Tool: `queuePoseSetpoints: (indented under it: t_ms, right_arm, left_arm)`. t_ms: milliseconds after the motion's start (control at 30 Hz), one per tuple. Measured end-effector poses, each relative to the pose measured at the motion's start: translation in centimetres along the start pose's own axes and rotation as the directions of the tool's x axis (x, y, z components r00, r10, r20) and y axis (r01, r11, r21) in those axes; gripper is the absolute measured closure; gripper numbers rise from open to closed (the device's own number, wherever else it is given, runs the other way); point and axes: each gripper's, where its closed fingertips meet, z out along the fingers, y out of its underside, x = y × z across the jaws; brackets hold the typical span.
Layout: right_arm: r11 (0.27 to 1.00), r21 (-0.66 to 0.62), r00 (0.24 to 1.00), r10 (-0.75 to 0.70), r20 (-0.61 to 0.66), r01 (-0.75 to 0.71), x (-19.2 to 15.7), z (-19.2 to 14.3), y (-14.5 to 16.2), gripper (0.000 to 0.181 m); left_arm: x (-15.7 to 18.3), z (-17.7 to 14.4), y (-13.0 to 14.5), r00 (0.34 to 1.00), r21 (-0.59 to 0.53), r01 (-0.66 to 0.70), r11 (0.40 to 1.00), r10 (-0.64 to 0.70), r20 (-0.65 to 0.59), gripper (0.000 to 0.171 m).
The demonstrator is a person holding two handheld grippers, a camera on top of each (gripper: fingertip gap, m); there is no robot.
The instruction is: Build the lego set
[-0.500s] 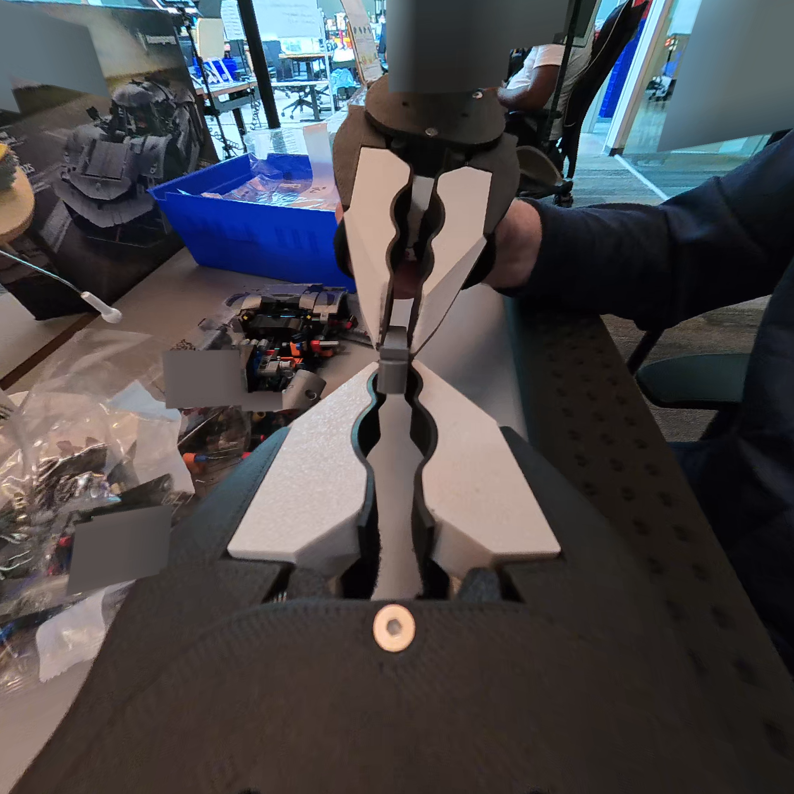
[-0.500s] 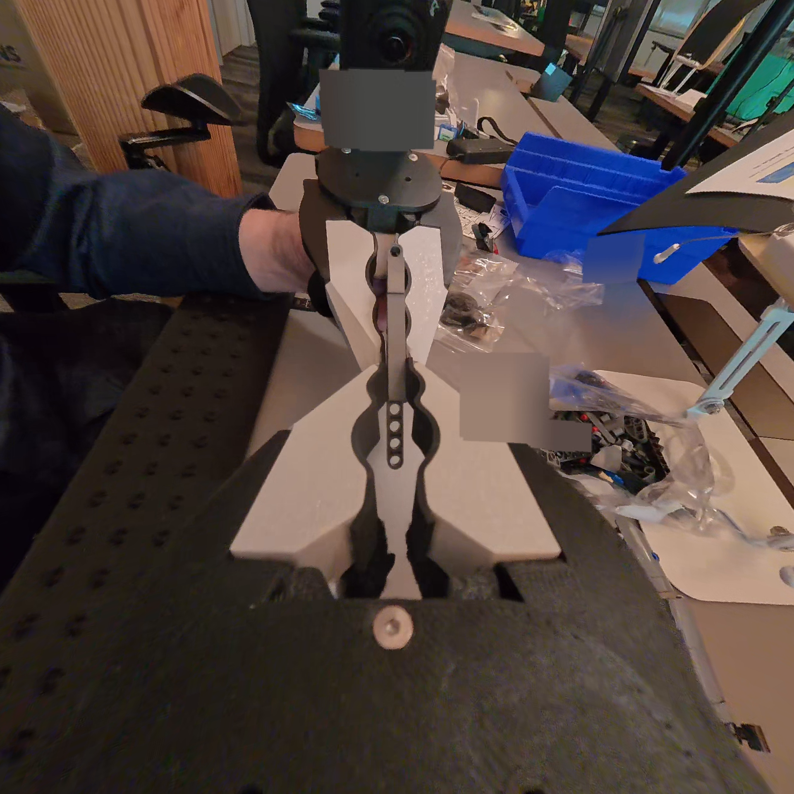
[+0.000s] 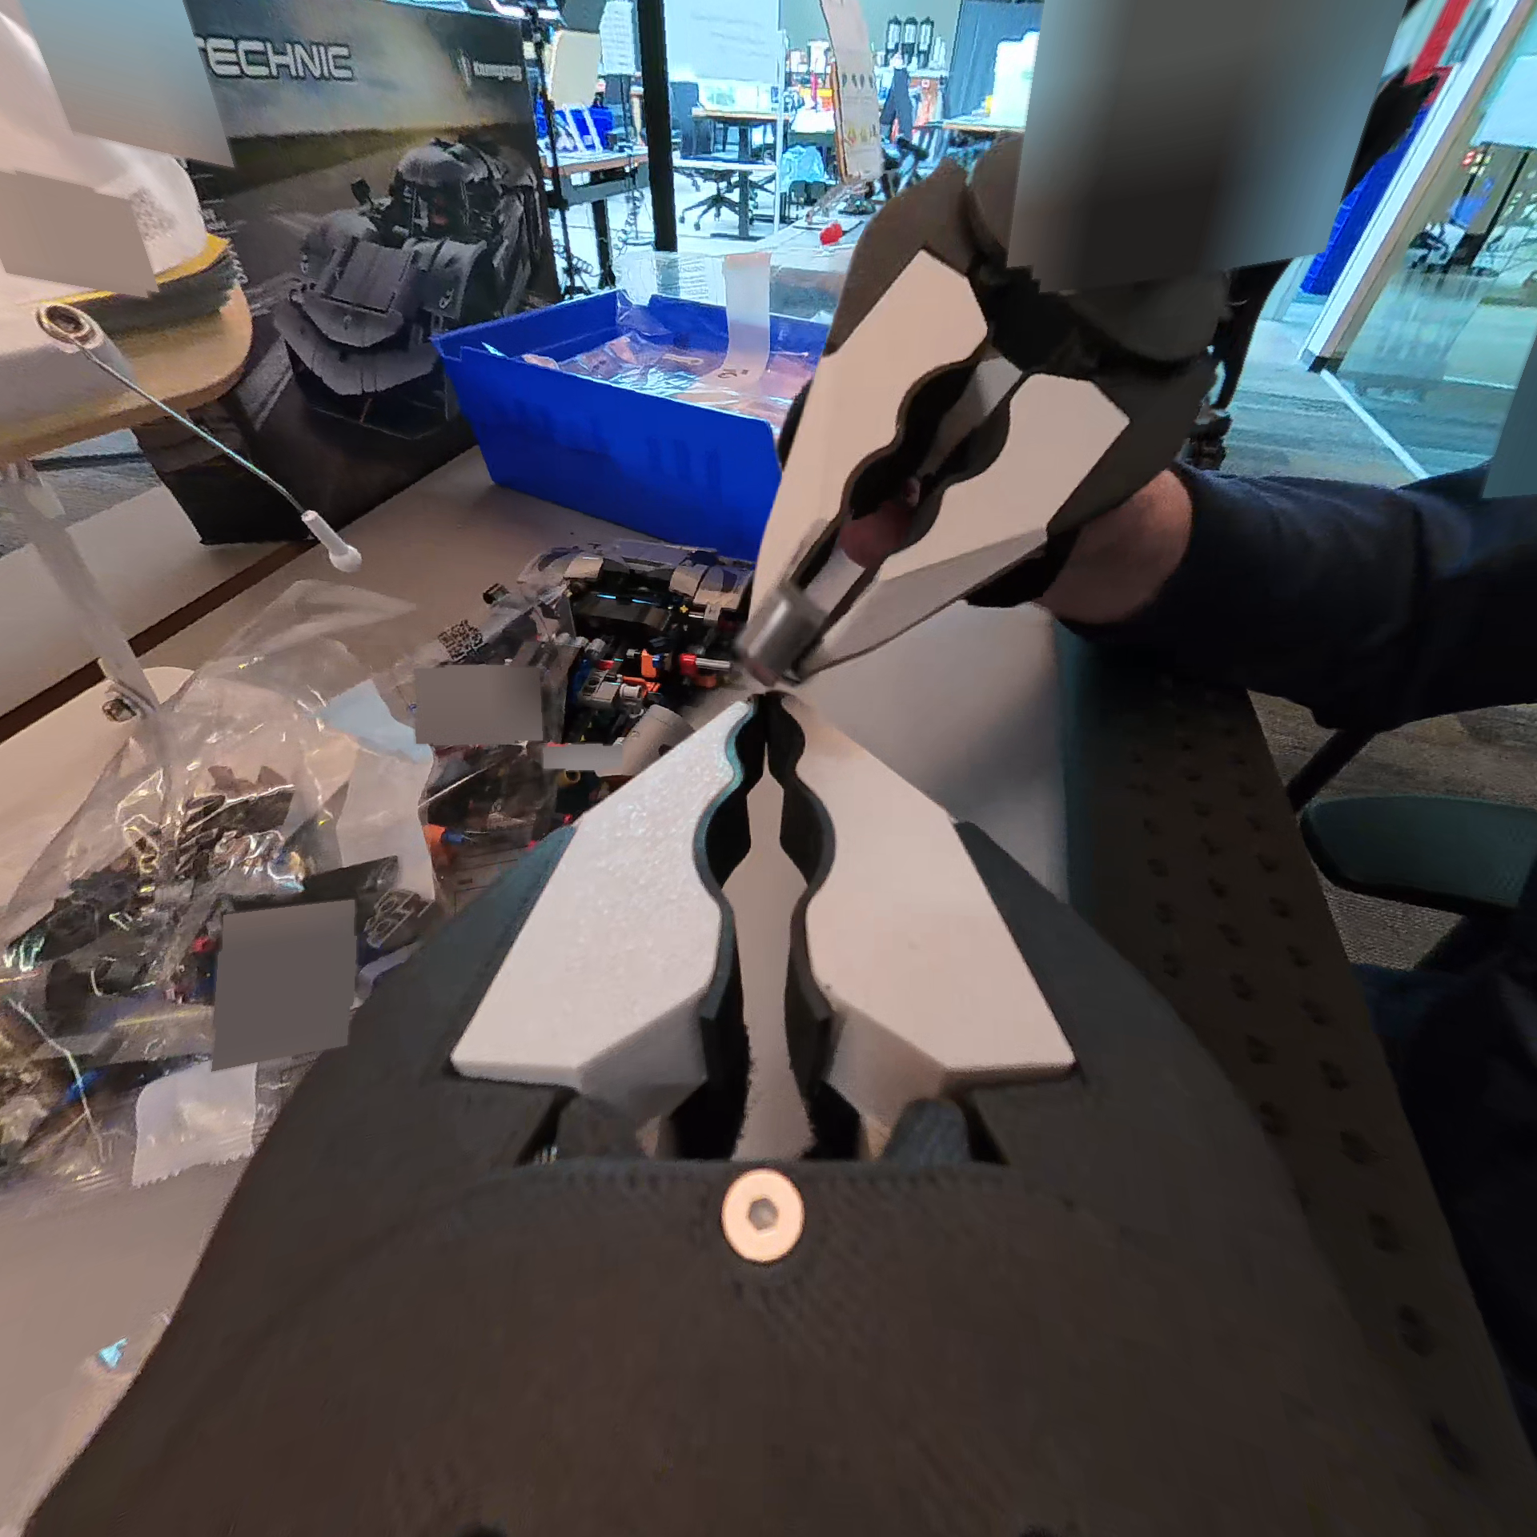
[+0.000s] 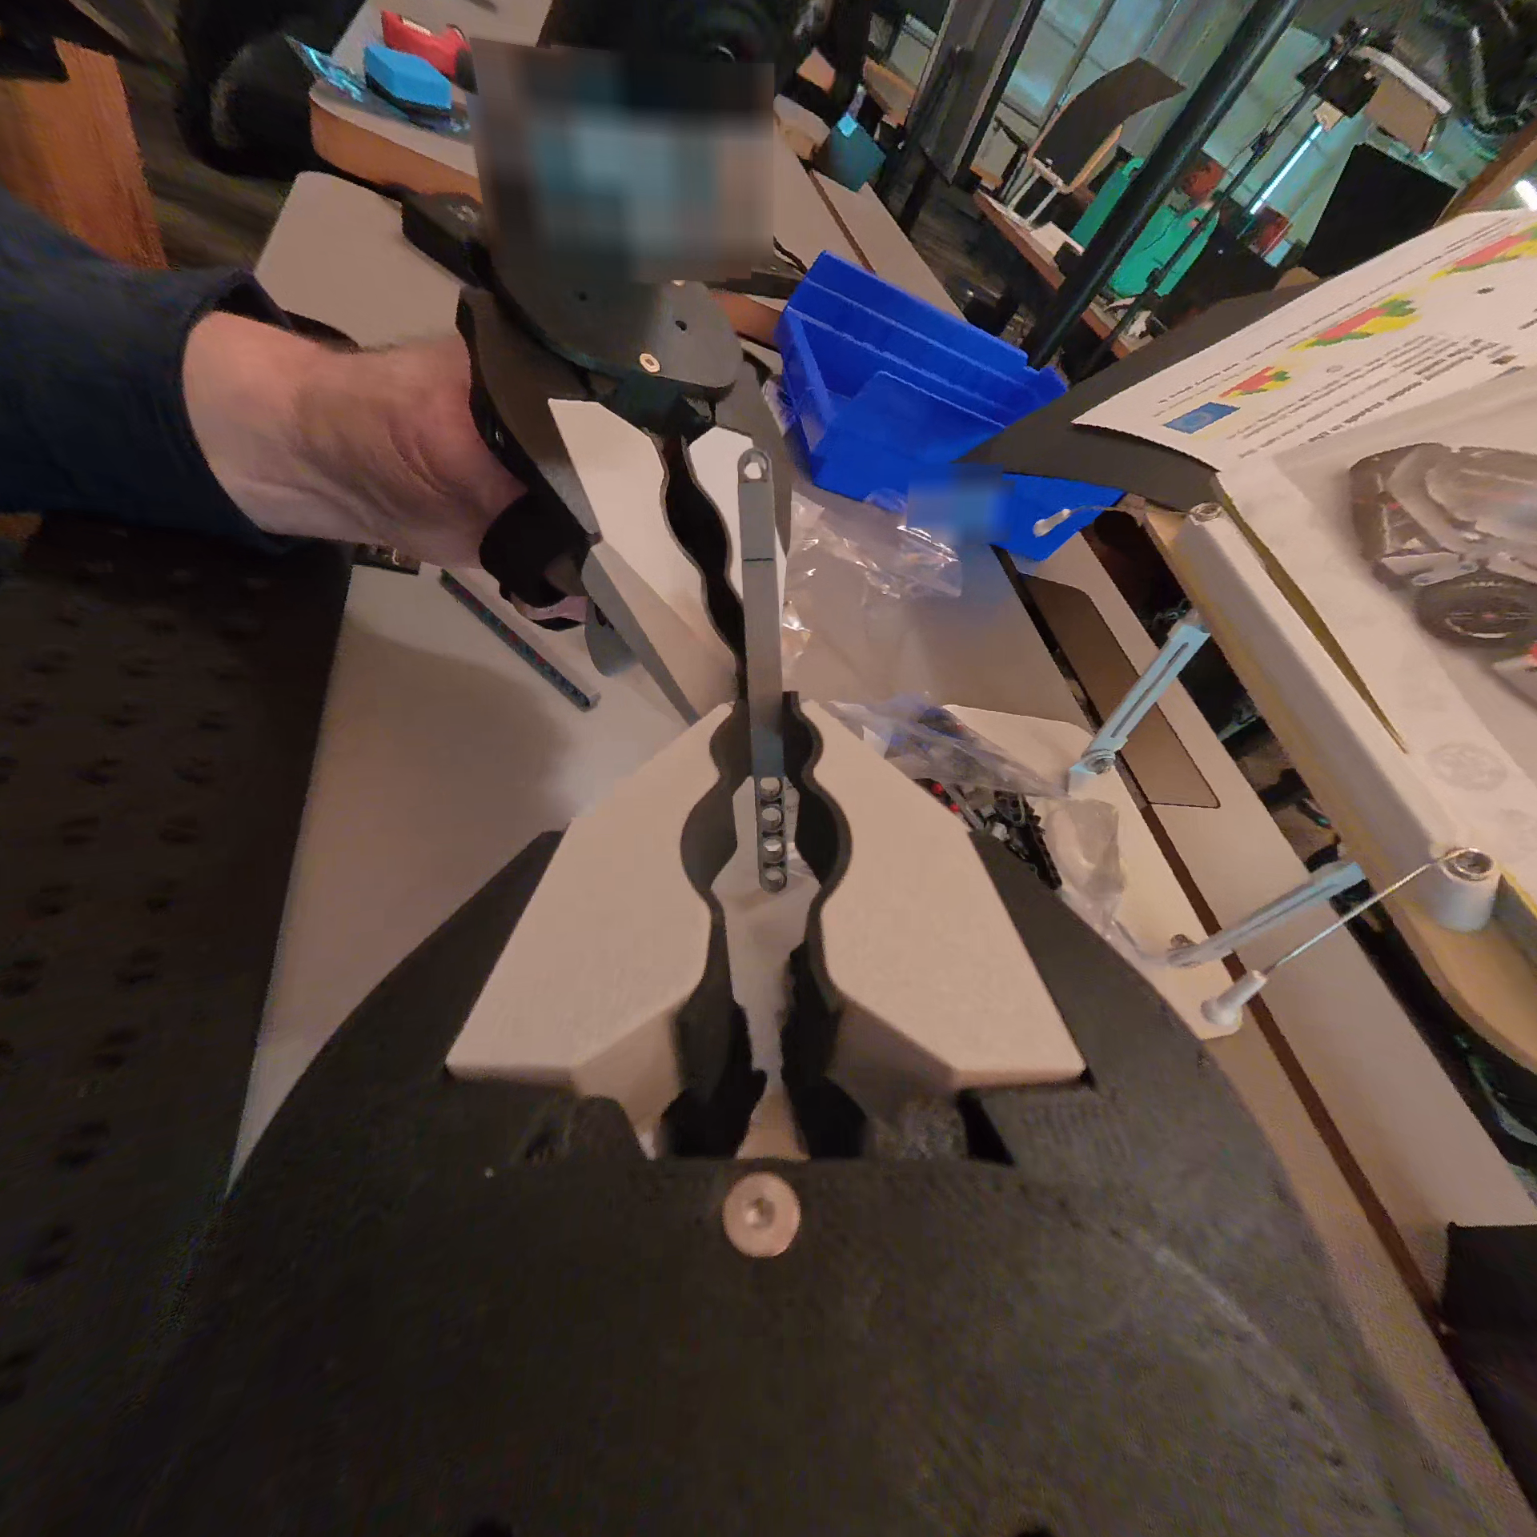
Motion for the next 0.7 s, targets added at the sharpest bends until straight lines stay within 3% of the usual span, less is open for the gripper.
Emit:
queuePoseSetpoints:
  t_ms: [233, 700]
  right_arm:
    - [0.962, 0.119, 0.956, 0.22, 0.194, -0.246, 0.0, -0.9, -0.8, 0.175]
    - [0.897, 0.136, 0.871, 0.358, 0.336, -0.421, -0.2, -0.9, -0.7, 0.175]
  left_arm:
    - [0.2, -0.2, -0.5, 0.998, 0.051, 0.037, 0.998, -0.035, -0.048, 0.171]
    - [1.0, -0.4, -2.1, 0.988, 0.162, 0.089, 0.983, -0.067, -0.137, 0.148]
